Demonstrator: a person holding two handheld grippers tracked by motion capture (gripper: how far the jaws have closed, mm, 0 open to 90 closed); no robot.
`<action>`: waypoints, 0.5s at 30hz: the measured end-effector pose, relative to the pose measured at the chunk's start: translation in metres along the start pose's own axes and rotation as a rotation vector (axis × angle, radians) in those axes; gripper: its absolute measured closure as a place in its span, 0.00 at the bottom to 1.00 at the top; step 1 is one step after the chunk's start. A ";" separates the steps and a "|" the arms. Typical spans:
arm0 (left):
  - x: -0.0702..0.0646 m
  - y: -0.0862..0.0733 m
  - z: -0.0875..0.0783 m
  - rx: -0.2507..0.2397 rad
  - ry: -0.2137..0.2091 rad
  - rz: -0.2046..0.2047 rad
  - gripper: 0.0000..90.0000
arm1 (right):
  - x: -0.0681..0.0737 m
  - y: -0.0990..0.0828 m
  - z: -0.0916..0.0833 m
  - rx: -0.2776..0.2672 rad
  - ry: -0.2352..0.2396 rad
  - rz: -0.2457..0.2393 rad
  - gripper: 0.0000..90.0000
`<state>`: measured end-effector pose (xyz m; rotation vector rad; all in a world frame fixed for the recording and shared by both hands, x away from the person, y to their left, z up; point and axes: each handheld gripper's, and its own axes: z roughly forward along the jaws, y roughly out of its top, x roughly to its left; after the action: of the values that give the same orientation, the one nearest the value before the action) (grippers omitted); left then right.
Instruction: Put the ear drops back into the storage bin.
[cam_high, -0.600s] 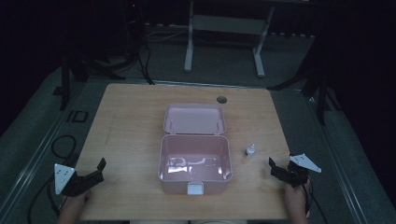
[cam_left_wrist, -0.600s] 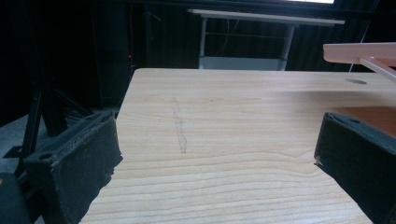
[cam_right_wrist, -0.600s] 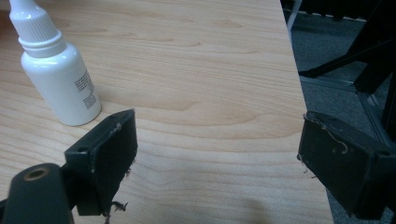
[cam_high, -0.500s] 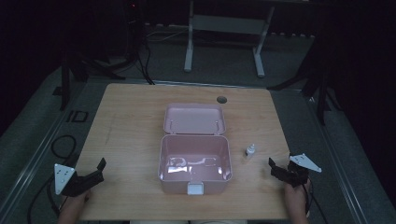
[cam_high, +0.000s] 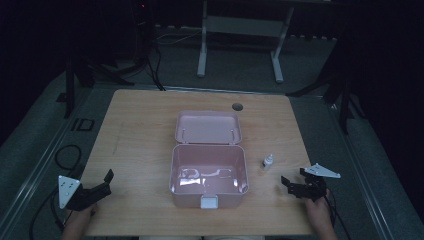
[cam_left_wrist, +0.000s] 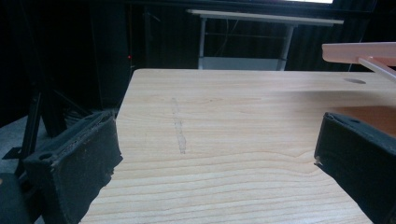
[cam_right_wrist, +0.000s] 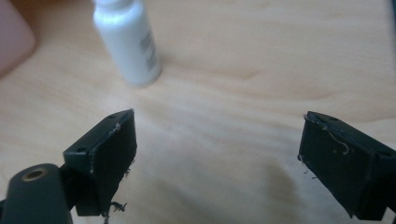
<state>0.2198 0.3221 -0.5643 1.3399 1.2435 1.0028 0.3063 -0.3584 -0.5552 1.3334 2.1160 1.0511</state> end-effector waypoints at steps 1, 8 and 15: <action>0.000 0.000 0.000 0.000 0.000 0.000 0.00 | 0.000 0.001 0.000 0.008 0.019 -0.008 0.12; 0.000 0.000 0.000 -0.001 -0.001 0.002 0.00 | 0.000 0.005 -0.003 0.125 0.052 -0.068 0.12; 0.000 0.000 0.000 -0.002 -0.003 0.004 0.00 | 0.006 0.017 -0.010 0.332 0.056 -0.161 0.12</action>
<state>0.2197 0.3219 -0.5643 1.3425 1.2380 1.0045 0.3064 -0.3529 -0.5358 1.2593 2.4735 0.7013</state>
